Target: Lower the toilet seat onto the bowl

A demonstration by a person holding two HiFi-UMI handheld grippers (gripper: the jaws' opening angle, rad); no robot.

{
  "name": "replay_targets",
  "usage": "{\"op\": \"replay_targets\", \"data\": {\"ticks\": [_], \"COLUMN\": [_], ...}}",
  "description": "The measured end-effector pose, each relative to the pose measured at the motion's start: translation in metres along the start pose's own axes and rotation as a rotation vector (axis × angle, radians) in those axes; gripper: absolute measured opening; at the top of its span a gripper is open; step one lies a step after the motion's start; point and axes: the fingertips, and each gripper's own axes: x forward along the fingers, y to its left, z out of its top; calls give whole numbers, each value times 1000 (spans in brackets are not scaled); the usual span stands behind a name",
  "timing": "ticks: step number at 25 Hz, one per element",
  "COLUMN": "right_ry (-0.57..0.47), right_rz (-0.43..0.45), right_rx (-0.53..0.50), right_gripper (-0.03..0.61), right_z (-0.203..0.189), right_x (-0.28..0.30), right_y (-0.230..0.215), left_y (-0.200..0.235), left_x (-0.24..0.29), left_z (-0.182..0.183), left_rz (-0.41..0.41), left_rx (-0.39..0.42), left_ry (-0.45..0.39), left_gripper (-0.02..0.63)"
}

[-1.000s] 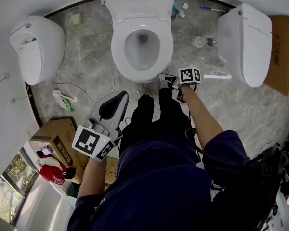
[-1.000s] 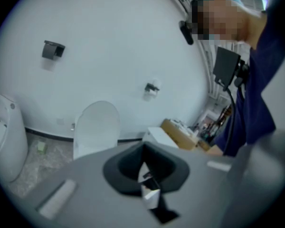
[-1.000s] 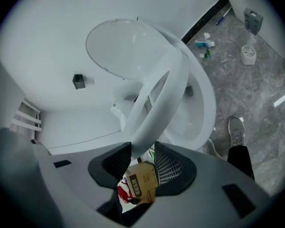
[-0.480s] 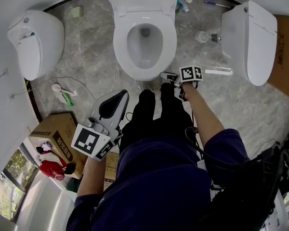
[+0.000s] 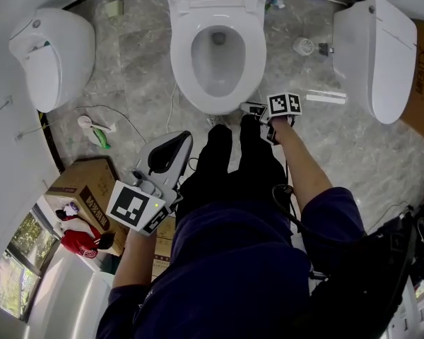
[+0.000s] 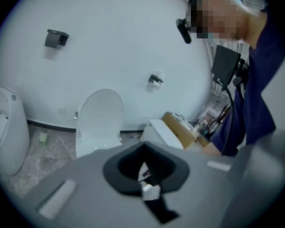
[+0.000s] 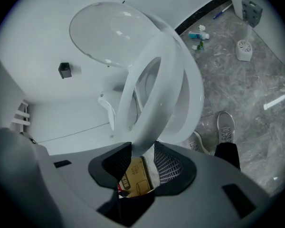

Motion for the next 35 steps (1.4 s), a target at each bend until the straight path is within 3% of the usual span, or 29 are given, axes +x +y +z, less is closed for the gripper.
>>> {"op": "replay_targets", "data": {"ticks": [20,35], "right_ry": [24,69], "right_rz": [-80,-161], "right_rx": [20,36], "right_gripper": [138,137], "right_z": [-9,-8], "right_x": [34,58], "right_y": [-53,-89], "left_y": [13,37], "left_x": [14,27], "left_z": [-33,-49], "left_rz": [1,22], "left_rx": [-3,-55], "left_ry": [85,125], "left_gripper": [2,2]}}
